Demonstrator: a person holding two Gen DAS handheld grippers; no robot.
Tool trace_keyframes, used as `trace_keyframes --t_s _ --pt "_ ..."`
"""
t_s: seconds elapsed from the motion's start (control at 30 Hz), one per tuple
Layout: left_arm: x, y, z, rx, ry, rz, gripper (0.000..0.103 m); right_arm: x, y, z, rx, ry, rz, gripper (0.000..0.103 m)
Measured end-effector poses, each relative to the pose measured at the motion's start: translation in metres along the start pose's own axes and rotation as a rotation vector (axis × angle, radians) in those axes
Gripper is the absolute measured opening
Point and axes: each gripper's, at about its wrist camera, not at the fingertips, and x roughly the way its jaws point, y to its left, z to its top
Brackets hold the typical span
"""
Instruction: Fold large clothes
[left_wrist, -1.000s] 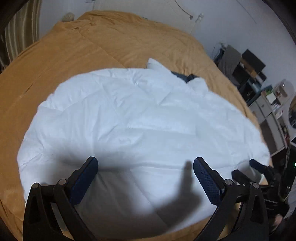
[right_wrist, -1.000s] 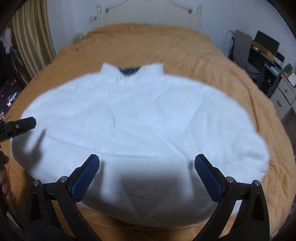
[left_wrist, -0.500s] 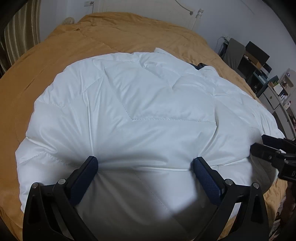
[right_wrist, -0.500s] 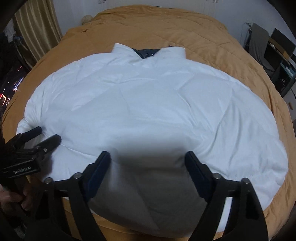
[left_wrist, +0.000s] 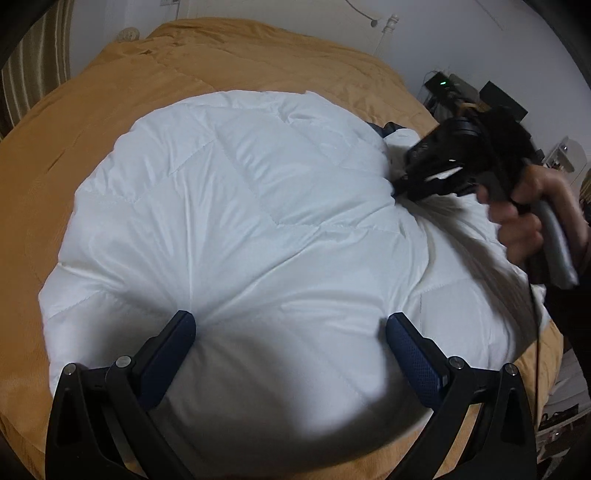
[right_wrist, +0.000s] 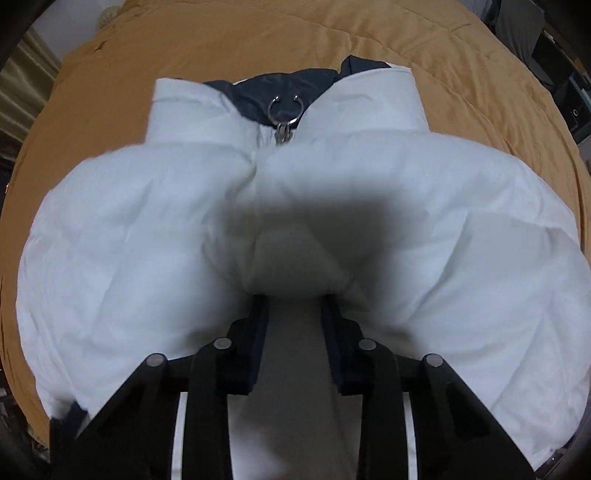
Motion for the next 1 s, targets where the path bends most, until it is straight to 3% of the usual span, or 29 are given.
trace_keyframes --t_s 0.13,0.23,0.37,0.43,0.5,0.6,0.77,0.9,1.0 --pt "-0.052 0.037 -0.023 -0.096 -0.048 -0.142 0.103 0.018 -0.003 0.023 0.073 0.079 -0.004 0.025" --pt "-0.077 0.081 -0.048 -0.291 -0.052 -0.29 0.103 0.016 -0.001 0.023 0.049 0.071 -0.021 0.025" --pt "-0.058 0.124 -0.091 -0.584 0.063 -0.455 0.103 0.016 -0.004 0.018 0.049 0.049 -0.015 0.024" --pt "-0.052 0.132 -0.097 -0.661 0.051 -0.485 0.103 0.016 -0.005 0.016 0.05 0.043 -0.014 0.024" --pt "-0.054 0.133 -0.087 -0.676 -0.003 -0.529 0.103 0.016 -0.004 0.015 0.037 0.035 -0.024 0.024" --pt "-0.041 0.129 -0.062 -0.647 -0.047 -0.525 0.103 0.015 0.0 0.011 0.027 0.025 -0.035 0.024" --pt "0.002 0.116 -0.023 -0.671 -0.003 -0.47 0.102 0.015 0.005 0.004 0.031 0.018 -0.029 0.024" --pt "0.003 0.105 -0.018 -0.665 -0.045 -0.419 0.101 -0.021 0.002 -0.013 -0.001 -0.022 0.019 0.024" --pt "-0.003 0.103 -0.026 -0.645 -0.054 -0.395 0.087 -0.063 0.004 -0.061 -0.058 -0.066 0.089 0.023"
